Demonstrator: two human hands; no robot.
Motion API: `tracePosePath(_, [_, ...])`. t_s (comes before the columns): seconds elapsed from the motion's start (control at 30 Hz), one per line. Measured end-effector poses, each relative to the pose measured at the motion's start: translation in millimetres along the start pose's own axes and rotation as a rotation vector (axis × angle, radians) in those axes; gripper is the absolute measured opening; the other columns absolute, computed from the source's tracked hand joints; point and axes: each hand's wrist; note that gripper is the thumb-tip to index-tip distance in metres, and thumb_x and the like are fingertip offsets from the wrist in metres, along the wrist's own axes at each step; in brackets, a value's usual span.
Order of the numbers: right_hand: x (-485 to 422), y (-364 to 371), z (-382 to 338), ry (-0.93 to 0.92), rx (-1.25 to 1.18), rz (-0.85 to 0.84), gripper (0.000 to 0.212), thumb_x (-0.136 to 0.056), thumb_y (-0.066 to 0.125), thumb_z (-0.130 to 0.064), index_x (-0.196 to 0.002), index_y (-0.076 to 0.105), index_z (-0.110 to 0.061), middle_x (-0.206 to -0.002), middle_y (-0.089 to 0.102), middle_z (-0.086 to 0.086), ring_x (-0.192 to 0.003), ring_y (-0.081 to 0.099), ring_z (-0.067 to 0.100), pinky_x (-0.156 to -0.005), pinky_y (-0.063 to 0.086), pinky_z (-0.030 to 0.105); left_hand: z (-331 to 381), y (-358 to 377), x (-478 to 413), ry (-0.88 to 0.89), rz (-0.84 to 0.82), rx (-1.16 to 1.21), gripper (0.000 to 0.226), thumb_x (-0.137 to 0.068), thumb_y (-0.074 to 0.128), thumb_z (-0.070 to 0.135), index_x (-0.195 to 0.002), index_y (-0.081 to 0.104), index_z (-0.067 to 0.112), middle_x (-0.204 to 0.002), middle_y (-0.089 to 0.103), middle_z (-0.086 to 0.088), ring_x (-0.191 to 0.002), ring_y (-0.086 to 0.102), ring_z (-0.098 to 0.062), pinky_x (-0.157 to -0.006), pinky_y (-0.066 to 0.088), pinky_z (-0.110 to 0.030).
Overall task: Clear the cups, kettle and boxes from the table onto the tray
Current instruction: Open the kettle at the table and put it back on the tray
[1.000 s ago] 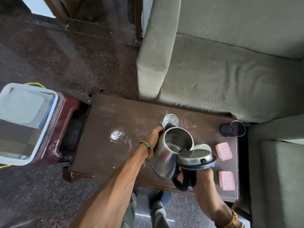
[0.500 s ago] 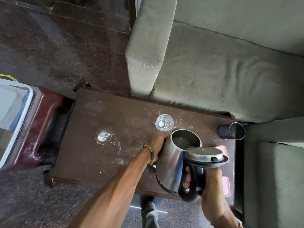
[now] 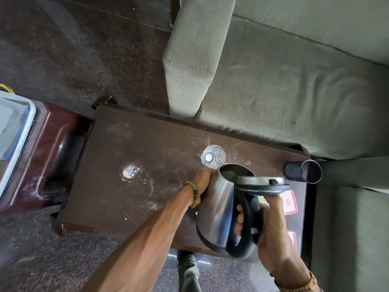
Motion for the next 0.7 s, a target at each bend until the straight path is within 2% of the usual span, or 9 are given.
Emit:
tracePosePath(0.1, [-3.5,3.0,-7.2,0.036,-0.003,-0.014,0.062,-0.071,0.053,-0.068,-0.075,0.064,-0.007,-0.064,0.052,0.013,-0.052,0.046,0.022,-0.05,0.045,0.03,1.4,-1.9,-2.6,-0.035,-0.004,-0.011,0.032,-0.078,0.062,0.038,-0.09,0.074,0.011,-0.096,0.076,-0.01,-0.095,0.07,-0.028,-0.094,0.053,-0.045])
tracePosePath(0.2, [-6.8,5.8,-12.6,0.04,0.01,-0.033,0.064,-0.07,0.055,-0.07,-0.073,0.063,-0.006,-0.064,0.05,0.014,-0.051,0.045,0.023,-0.05,0.044,0.029,1.9,-4.3,-3.6,-0.068,-0.04,-0.001,0.029,-0.075,0.064,0.043,-0.077,0.075,0.016,-0.091,0.076,-0.007,-0.083,0.069,-0.024,-0.088,0.054,-0.04])
tracePosePath(0.47, [-13.7,15.0,-20.0,0.066,0.023,-0.049,0.068,-0.068,0.053,-0.072,-0.073,0.06,-0.004,-0.064,0.049,0.013,-0.051,0.044,0.023,-0.052,0.041,0.031,1.9,-10.8,-8.3,-0.1,-0.036,-0.033,0.031,-0.082,0.06,0.043,-0.084,0.07,0.014,-0.093,0.073,-0.008,-0.086,0.065,-0.024,-0.085,0.052,-0.037])
tracePosePath(0.7, [-14.0,14.8,-18.1,0.073,0.028,-0.045,0.067,-0.07,0.052,-0.071,-0.072,0.062,-0.004,-0.064,0.051,0.014,-0.05,0.047,0.024,-0.052,0.044,0.03,2.6,-12.2,-7.0,-0.105,-0.043,-0.056,0.031,-0.083,0.058,0.045,-0.078,0.07,0.017,-0.088,0.073,-0.005,-0.083,0.065,-0.022,-0.081,0.051,-0.034])
Point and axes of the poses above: each hand's wrist, its own x-axis away from the middle knuckle, its own y-axis out of the palm, z = x × y
